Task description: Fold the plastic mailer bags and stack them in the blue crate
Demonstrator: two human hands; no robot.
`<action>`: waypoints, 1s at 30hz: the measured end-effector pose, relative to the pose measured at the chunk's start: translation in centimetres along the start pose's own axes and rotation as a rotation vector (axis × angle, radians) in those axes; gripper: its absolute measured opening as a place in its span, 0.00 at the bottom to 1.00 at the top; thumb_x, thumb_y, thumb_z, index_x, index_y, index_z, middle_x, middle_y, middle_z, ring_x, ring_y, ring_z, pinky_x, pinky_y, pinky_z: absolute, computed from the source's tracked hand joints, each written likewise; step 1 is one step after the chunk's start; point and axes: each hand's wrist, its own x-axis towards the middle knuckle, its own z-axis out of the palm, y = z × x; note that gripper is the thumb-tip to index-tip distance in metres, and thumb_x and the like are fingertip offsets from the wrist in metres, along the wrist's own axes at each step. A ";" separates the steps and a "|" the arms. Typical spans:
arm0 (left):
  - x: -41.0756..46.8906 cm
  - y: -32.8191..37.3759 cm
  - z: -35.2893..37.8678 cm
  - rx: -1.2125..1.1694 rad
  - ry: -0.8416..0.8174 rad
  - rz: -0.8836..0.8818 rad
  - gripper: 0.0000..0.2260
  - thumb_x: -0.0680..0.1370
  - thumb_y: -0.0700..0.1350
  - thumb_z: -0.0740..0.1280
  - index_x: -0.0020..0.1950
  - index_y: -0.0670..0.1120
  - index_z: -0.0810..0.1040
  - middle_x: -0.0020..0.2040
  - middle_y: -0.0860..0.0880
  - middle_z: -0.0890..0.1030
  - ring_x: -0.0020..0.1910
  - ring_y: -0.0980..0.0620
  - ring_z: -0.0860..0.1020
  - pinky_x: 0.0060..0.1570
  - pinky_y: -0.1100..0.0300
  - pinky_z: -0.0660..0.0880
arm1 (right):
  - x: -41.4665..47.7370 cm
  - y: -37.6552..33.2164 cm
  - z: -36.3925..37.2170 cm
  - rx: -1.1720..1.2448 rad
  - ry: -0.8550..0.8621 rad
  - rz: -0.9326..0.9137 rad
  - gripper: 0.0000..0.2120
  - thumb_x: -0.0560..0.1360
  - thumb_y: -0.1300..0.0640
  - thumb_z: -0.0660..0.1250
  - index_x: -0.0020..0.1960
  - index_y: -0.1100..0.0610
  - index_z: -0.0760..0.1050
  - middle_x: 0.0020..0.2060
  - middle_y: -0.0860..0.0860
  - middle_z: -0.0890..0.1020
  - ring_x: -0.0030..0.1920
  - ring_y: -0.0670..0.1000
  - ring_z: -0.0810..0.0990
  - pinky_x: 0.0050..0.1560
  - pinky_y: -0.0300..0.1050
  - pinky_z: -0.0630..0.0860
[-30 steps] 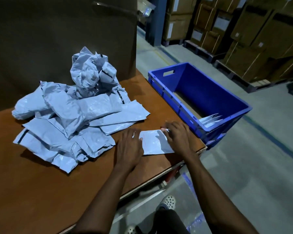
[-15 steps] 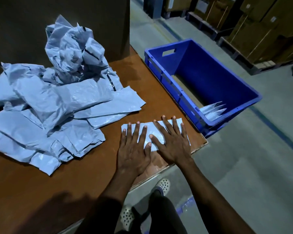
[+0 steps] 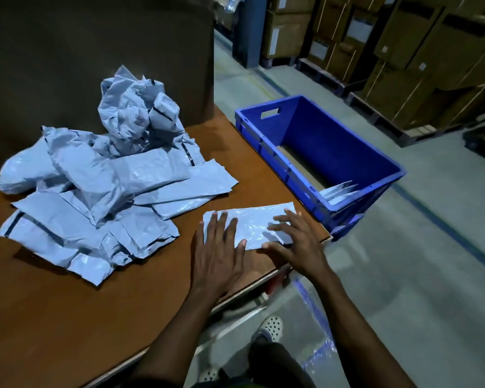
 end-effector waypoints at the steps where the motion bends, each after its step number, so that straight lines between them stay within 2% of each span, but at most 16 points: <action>1: -0.4 0.1 -0.2 -0.007 0.008 0.035 0.22 0.84 0.55 0.58 0.75 0.46 0.73 0.78 0.43 0.70 0.80 0.43 0.64 0.76 0.40 0.60 | -0.5 0.4 -0.2 -0.048 0.026 -0.070 0.23 0.78 0.36 0.69 0.59 0.53 0.85 0.61 0.50 0.83 0.70 0.55 0.77 0.73 0.62 0.70; 2: -0.7 0.0 -0.2 -0.010 0.004 0.081 0.20 0.83 0.54 0.60 0.71 0.46 0.76 0.75 0.44 0.73 0.77 0.43 0.67 0.74 0.41 0.63 | -0.8 0.6 -0.3 -0.088 0.047 -0.121 0.20 0.80 0.38 0.68 0.55 0.54 0.86 0.56 0.50 0.85 0.64 0.55 0.80 0.66 0.61 0.75; 4: -1.1 0.0 0.0 -0.023 0.000 0.153 0.17 0.82 0.53 0.62 0.66 0.47 0.78 0.70 0.44 0.76 0.72 0.43 0.72 0.70 0.43 0.66 | -0.9 0.5 -0.1 -0.121 0.073 -0.169 0.12 0.81 0.47 0.71 0.50 0.56 0.86 0.51 0.50 0.85 0.56 0.55 0.83 0.56 0.57 0.79; 6: -1.0 0.0 0.1 -0.036 0.019 0.176 0.15 0.81 0.53 0.64 0.63 0.47 0.79 0.68 0.45 0.77 0.70 0.44 0.74 0.68 0.44 0.67 | -0.6 0.4 0.1 -0.177 0.058 -0.191 0.04 0.79 0.55 0.74 0.48 0.56 0.85 0.48 0.50 0.85 0.52 0.54 0.83 0.50 0.56 0.79; 8: -0.7 -0.2 0.1 -0.033 0.049 0.184 0.14 0.80 0.52 0.67 0.62 0.48 0.80 0.67 0.45 0.78 0.68 0.44 0.75 0.67 0.45 0.68 | -0.3 0.2 0.0 -0.221 0.044 -0.198 0.01 0.77 0.59 0.75 0.48 0.56 0.83 0.47 0.51 0.84 0.49 0.55 0.82 0.46 0.56 0.79; 11: 0.1 -0.7 0.1 -0.012 0.112 0.193 0.14 0.76 0.46 0.73 0.61 0.47 0.80 0.61 0.46 0.79 0.63 0.43 0.76 0.60 0.46 0.69 | 0.5 0.1 -0.7 -0.215 0.069 -0.194 0.02 0.78 0.61 0.74 0.48 0.57 0.82 0.46 0.51 0.84 0.48 0.55 0.82 0.45 0.57 0.79; 12: 0.6 -0.9 0.0 -0.008 0.148 0.194 0.16 0.73 0.40 0.74 0.60 0.46 0.81 0.58 0.46 0.79 0.60 0.43 0.77 0.57 0.46 0.70 | 0.9 0.3 -1.0 -0.202 0.080 -0.197 0.01 0.79 0.59 0.73 0.49 0.57 0.82 0.46 0.51 0.84 0.48 0.54 0.82 0.46 0.56 0.79; 14: 1.7 -1.1 -0.4 0.001 0.218 0.195 0.20 0.69 0.32 0.73 0.59 0.45 0.82 0.53 0.46 0.79 0.55 0.43 0.78 0.54 0.48 0.70 | 2.1 0.5 -1.8 -0.168 0.062 -0.207 0.07 0.82 0.52 0.70 0.54 0.55 0.82 0.50 0.49 0.83 0.52 0.52 0.82 0.53 0.52 0.78; 15: 2.4 -1.0 -0.8 0.009 0.245 0.194 0.20 0.68 0.30 0.73 0.58 0.45 0.82 0.51 0.46 0.80 0.54 0.42 0.78 0.53 0.48 0.69 | 2.9 0.6 -2.2 -0.159 0.047 -0.215 0.11 0.82 0.48 0.69 0.58 0.54 0.81 0.52 0.49 0.83 0.55 0.51 0.81 0.57 0.49 0.77; 17: 4.1 -0.8 -1.7 0.040 0.290 0.188 0.17 0.70 0.32 0.74 0.57 0.45 0.83 0.50 0.46 0.80 0.53 0.42 0.78 0.53 0.48 0.69 | 4.9 1.0 -2.9 -0.129 0.065 -0.242 0.15 0.82 0.46 0.67 0.61 0.55 0.82 0.53 0.49 0.84 0.56 0.51 0.80 0.60 0.45 0.73; 19: 6.4 -0.4 -2.8 0.084 0.340 0.173 0.14 0.72 0.34 0.74 0.55 0.45 0.83 0.48 0.45 0.81 0.52 0.42 0.78 0.55 0.46 0.69 | 7.4 1.5 -3.8 -0.086 0.092 -0.283 0.13 0.82 0.51 0.67 0.61 0.57 0.82 0.50 0.49 0.83 0.53 0.53 0.80 0.59 0.47 0.73; 23: 11.7 1.3 -5.7 0.177 0.398 0.165 0.10 0.75 0.37 0.72 0.55 0.44 0.83 0.48 0.44 0.82 0.52 0.40 0.78 0.54 0.46 0.68 | 13.2 2.6 -6.7 -0.066 0.059 -0.404 0.11 0.79 0.54 0.73 0.59 0.58 0.84 0.46 0.51 0.82 0.47 0.56 0.81 0.51 0.50 0.75; 26: 15.6 2.8 -7.5 0.163 0.467 0.168 0.08 0.76 0.40 0.69 0.54 0.44 0.83 0.48 0.44 0.82 0.52 0.39 0.77 0.52 0.45 0.68 | 16.8 4.2 -9.1 -0.109 0.156 -0.460 0.05 0.79 0.62 0.73 0.53 0.58 0.85 0.42 0.53 0.82 0.43 0.59 0.80 0.45 0.54 0.76; 30: 21.2 5.6 -7.3 0.102 0.496 0.181 0.08 0.76 0.41 0.69 0.54 0.43 0.84 0.47 0.44 0.82 0.50 0.38 0.78 0.49 0.45 0.69 | 20.9 7.7 -12.9 -0.114 0.269 -0.439 0.05 0.80 0.63 0.71 0.53 0.59 0.85 0.44 0.52 0.83 0.43 0.59 0.79 0.43 0.56 0.75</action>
